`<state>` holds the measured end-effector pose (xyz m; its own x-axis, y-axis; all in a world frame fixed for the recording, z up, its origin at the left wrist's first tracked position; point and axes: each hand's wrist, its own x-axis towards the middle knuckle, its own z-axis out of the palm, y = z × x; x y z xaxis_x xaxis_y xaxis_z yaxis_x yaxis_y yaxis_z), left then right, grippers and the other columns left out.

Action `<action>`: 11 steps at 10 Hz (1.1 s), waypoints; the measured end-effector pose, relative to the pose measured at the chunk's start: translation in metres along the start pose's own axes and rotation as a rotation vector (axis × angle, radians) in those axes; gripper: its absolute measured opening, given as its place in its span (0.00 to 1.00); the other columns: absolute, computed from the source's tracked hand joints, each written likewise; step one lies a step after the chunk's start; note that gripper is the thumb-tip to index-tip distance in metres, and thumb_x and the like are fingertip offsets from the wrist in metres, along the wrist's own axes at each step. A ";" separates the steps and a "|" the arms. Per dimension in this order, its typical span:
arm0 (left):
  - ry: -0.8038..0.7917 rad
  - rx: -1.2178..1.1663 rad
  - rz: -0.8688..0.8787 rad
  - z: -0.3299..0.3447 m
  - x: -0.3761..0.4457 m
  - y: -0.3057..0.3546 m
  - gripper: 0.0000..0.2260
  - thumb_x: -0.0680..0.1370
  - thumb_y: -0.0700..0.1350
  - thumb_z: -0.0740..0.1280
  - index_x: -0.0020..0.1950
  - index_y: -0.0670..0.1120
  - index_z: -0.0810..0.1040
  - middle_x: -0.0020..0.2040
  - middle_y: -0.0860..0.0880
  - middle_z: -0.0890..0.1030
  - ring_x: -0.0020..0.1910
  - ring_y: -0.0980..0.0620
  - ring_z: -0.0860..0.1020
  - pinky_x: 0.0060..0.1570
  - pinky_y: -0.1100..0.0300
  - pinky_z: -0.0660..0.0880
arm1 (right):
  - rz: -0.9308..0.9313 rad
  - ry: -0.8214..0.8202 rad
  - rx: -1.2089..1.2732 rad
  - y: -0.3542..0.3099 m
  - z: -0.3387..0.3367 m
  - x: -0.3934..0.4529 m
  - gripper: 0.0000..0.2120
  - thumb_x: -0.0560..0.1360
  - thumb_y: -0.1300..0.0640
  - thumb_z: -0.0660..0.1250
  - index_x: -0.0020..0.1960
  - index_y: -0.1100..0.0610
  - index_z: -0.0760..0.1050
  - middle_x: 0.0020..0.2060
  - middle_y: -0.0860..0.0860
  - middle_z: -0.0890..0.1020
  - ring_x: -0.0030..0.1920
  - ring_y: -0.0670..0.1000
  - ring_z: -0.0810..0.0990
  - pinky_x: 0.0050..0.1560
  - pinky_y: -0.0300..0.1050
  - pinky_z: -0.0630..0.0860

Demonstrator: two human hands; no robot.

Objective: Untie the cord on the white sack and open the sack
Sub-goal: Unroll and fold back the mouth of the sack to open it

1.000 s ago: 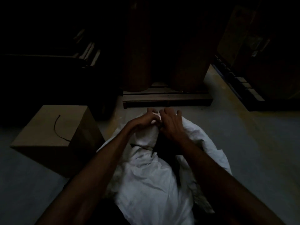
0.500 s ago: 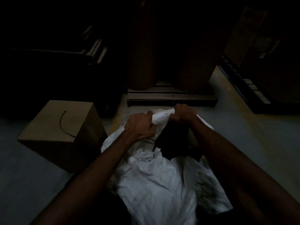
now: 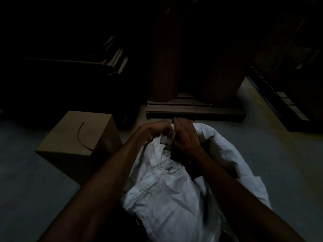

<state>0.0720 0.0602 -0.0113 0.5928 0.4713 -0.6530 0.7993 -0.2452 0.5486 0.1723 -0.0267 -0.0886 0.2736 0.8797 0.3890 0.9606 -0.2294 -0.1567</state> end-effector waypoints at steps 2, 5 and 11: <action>0.454 0.421 0.153 0.001 -0.009 -0.038 0.44 0.68 0.62 0.75 0.76 0.46 0.61 0.73 0.39 0.66 0.71 0.37 0.67 0.66 0.44 0.69 | 0.037 -0.261 -0.165 0.013 -0.022 0.034 0.12 0.76 0.53 0.66 0.55 0.58 0.77 0.53 0.58 0.82 0.55 0.61 0.79 0.58 0.52 0.68; 0.490 -0.410 0.161 0.008 0.011 -0.079 0.11 0.74 0.52 0.70 0.44 0.44 0.81 0.43 0.44 0.84 0.46 0.43 0.83 0.43 0.53 0.76 | -0.028 -0.223 -0.203 0.000 -0.030 0.036 0.34 0.71 0.44 0.69 0.72 0.59 0.66 0.64 0.59 0.74 0.63 0.63 0.73 0.64 0.57 0.64; 0.470 -0.127 0.094 0.002 -0.058 -0.099 0.46 0.52 0.67 0.69 0.65 0.44 0.73 0.61 0.43 0.79 0.57 0.44 0.79 0.56 0.52 0.78 | -0.194 -0.322 -0.303 -0.077 -0.044 0.064 0.14 0.70 0.46 0.69 0.51 0.54 0.78 0.49 0.53 0.84 0.52 0.58 0.83 0.52 0.49 0.73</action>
<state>-0.0414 0.0554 -0.0289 0.5301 0.7903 -0.3073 0.7087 -0.2140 0.6723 0.1178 0.0286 -0.0123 0.1052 0.9915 0.0764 0.9765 -0.1175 0.1809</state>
